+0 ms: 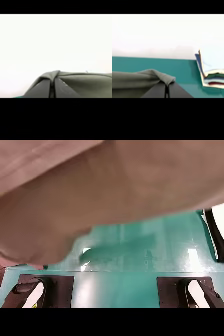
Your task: Fold the shirts.
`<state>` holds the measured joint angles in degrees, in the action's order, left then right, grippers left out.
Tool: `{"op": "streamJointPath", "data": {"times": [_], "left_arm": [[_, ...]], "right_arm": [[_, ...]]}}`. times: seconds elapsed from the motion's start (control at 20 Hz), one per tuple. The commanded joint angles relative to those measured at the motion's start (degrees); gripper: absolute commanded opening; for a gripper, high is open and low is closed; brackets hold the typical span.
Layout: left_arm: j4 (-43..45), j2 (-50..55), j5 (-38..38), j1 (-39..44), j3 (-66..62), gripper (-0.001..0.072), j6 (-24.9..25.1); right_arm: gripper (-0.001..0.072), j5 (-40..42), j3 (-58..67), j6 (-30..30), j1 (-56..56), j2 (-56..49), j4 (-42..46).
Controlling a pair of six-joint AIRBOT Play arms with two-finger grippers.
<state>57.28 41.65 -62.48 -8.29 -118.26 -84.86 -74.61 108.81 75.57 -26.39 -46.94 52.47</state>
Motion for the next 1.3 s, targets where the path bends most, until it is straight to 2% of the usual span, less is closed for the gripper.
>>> {"op": "streamJointPath", "data": {"times": [0.0, 0.1, 0.25, 0.35, 0.45, 0.6, 0.7, 0.85, 0.95, 1.05, 1.25], "left_arm": [[1.86, 1.77, -2.95, -0.04, 4.39, 0.0025, -1.79], [1.66, 5.84, -6.4, -0.04, 10.58, 0.0026, -1.75], [1.68, 14.49, -10.97, -0.02, 19.41, 0.0026, -1.68], [1.66, 21.05, -12.15, -0.02, 24.94, 0.0026, -1.64], [1.66, 27.96, -11.3, 0.5, 28.85, 0.0026, -0.44], [2.25, 38.82, -8.02, 3.34, 30.16, 0.0026, 3.43], [2.27, 44.04, -0.66, 4.74, 30.16, 0.0026, 5.79], [2.6, 47.19, 11.65, 4.92, 30.08, 0.0026, 5.81], [3.26, 47.3, 15.43, 4.92, 30.05, 0.0026, 5.81], [3.23, 47.3, 13.46, 4.92, 30.05, 0.0028, 5.86], [5.57, 47.28, 3.65, 4.94, 32.41, 0.0027, 5.57]], "right_arm": [[0.0011, -7.17, 6.23, 2.03, -0.09, -6.23, 0.17], [0.0011, -11.15, 6.27, 3.63, 2.82, -11.08, 1.18], [0.0011, -19.28, 6.27, 9.16, 12.66, -20.79, 14.45], [0.0011, -23.74, 6.27, 10.19, 19.19, -27.82, 22.71], [0.0012, -24.37, 6.25, 10.16, 24.44, -35.52, 26.14], [0.0011, -23.47, 6.27, 10.19, 27.91, -47.52, 26.16], [0.0012, -18.91, 6.27, 10.12, 28.15, -53.13, 26.1], [0.0011, -9.53, 6.32, 10.1, 26.91, -56.72, 24.11], [0.0011, -4.24, 6.32, 10.01, 25.9, -56.52, 20.98], [0.0012, -3.37, 6.32, 8.92, 24.94, -55.8, 19.02], [0.0011, -8.13, 3.98, 7.52, 25.0, -55.15, 19.71]]}}
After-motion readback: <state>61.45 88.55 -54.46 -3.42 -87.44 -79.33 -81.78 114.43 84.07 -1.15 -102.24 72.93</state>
